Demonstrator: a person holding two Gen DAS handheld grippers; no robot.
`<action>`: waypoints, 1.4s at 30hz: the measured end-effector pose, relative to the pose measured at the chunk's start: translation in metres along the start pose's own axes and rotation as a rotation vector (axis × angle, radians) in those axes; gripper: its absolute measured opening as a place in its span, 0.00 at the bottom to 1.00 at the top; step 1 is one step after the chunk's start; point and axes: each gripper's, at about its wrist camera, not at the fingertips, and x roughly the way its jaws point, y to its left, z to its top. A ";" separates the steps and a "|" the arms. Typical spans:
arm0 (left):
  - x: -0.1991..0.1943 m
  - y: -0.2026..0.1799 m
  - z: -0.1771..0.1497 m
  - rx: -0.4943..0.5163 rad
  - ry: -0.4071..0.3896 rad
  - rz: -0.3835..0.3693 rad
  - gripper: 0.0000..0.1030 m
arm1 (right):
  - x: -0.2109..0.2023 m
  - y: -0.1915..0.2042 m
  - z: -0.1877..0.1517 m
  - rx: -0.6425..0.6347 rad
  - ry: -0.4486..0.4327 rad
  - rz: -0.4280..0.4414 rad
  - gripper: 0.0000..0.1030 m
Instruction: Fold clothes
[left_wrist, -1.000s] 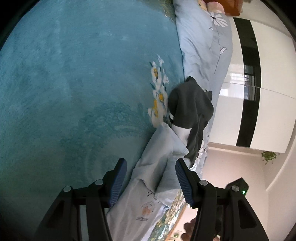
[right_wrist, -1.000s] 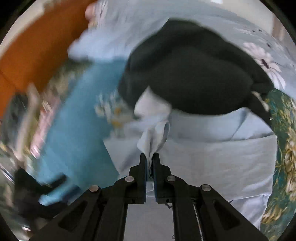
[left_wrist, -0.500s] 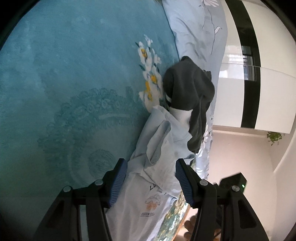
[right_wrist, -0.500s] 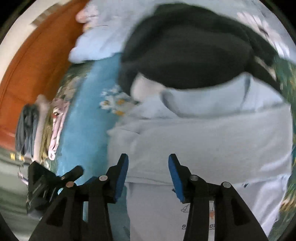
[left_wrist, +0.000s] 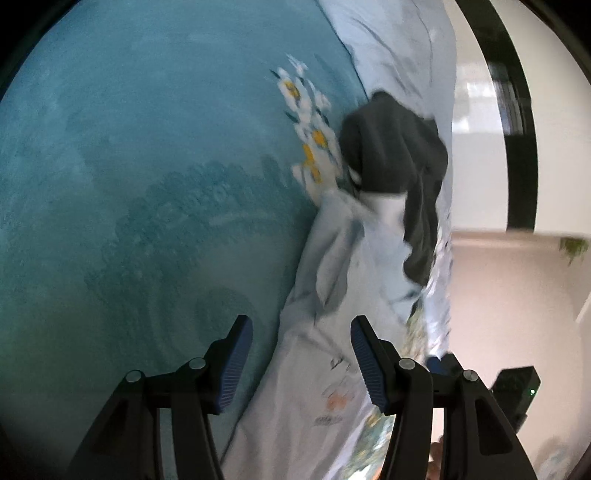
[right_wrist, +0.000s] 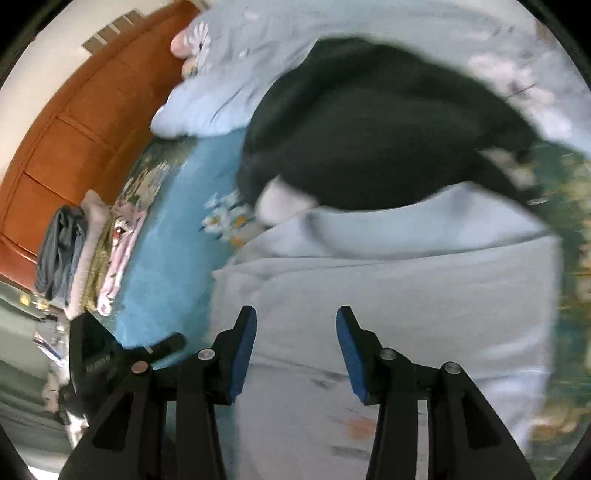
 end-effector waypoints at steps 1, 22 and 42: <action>0.002 -0.004 -0.004 0.032 0.023 0.036 0.58 | -0.013 -0.016 -0.009 0.017 -0.009 -0.024 0.45; 0.051 -0.014 -0.126 0.168 0.427 0.438 0.62 | -0.088 -0.191 -0.246 0.452 0.048 -0.092 0.45; 0.027 -0.033 -0.135 0.196 0.352 0.167 0.10 | -0.104 -0.176 -0.251 0.467 0.014 0.151 0.06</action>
